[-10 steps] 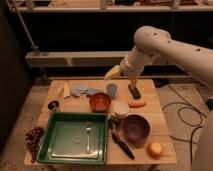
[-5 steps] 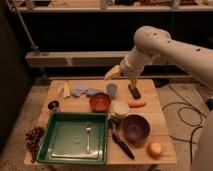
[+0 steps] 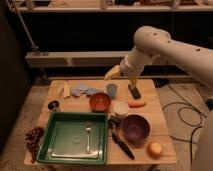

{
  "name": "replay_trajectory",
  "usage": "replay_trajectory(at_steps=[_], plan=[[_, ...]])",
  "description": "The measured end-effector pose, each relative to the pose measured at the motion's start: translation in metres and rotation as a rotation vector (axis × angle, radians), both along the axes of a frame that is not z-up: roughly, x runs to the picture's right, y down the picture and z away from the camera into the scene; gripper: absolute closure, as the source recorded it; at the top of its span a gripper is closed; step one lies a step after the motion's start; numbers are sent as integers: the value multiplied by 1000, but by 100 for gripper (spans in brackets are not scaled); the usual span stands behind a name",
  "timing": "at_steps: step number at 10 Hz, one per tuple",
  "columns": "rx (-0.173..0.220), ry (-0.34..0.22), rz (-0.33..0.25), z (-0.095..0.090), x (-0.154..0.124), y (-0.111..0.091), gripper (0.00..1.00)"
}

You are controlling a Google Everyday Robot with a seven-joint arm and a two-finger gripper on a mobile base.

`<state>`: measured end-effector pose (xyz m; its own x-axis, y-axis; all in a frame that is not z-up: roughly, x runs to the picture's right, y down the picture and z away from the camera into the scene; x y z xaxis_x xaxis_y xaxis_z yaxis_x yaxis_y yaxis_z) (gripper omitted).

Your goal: Place towel in plastic cup

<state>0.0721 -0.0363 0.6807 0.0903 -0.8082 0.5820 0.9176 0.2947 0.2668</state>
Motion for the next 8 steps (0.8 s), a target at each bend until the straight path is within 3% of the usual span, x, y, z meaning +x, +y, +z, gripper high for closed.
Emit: replay_trajectory(at_steps=[2,5,8], plan=[[5,-1,0,0,0,-2,20],[116,-50,-103,6,-21,-28,20],[262,-155,-293,20,-95,-73,20]])
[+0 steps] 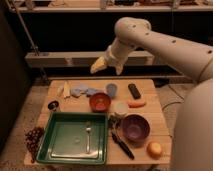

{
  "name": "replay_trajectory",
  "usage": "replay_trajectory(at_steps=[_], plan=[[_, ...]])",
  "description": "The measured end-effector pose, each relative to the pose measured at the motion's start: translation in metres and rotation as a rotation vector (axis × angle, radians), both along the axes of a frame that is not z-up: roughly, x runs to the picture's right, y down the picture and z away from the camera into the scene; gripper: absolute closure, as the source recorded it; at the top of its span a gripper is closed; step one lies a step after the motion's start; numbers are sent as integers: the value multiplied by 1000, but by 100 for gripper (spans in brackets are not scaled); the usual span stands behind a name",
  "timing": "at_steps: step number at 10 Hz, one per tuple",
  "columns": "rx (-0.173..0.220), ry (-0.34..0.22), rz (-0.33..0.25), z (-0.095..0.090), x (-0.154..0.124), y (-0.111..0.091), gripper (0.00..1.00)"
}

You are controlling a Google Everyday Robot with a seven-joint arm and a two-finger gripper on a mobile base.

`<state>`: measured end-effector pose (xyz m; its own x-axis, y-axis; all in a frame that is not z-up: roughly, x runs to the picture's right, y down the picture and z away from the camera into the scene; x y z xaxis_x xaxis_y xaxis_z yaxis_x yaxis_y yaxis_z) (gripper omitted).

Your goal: Place towel in plastic cup

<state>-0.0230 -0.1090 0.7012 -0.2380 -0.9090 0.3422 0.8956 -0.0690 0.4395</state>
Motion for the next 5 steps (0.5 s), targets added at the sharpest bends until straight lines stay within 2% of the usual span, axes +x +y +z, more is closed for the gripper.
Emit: replay_trajectory(at_steps=[1,2,5], plan=[[34,-26,-58,4,-27,-10,20],[56,-27,-89,7,-34,-16,20],[58,-25,-92,8,-34,-17,20]])
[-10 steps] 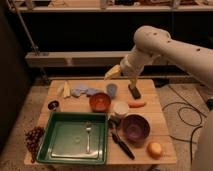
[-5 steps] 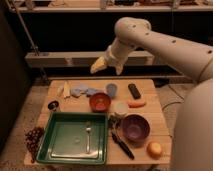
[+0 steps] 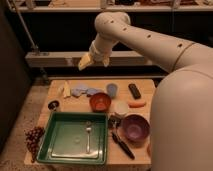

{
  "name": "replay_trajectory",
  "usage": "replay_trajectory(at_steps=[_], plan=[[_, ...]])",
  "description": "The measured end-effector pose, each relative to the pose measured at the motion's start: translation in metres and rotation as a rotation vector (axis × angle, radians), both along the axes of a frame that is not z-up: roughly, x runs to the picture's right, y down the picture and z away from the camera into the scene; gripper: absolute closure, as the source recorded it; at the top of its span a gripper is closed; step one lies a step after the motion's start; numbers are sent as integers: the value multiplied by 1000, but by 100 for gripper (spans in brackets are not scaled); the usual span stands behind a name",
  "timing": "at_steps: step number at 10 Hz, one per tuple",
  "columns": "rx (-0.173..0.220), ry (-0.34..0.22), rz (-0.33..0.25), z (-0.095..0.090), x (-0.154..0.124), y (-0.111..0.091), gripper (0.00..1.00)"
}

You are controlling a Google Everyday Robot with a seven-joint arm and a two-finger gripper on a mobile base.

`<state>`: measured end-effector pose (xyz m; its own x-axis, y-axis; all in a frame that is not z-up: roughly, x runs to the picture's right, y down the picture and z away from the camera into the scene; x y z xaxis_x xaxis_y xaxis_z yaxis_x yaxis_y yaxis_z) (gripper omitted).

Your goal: Place towel in plastic cup

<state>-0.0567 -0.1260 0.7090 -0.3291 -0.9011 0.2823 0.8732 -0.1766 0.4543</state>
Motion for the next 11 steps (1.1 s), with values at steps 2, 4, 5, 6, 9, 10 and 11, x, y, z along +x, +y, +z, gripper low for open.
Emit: replay_trajectory(at_steps=[2,4,5,6,9,10,11], plan=[[-1,-1,-1,0,-1,1,20],[5,1,-21,7,0,6,20],[12,1,-35,13,-3,11,20],[25,8,-51,27,-7,23,20],[57,16,-63,52,-17,44,20],[57,16,-63,52,-16,44,20],[57,15,-63,51,-17,44,20]])
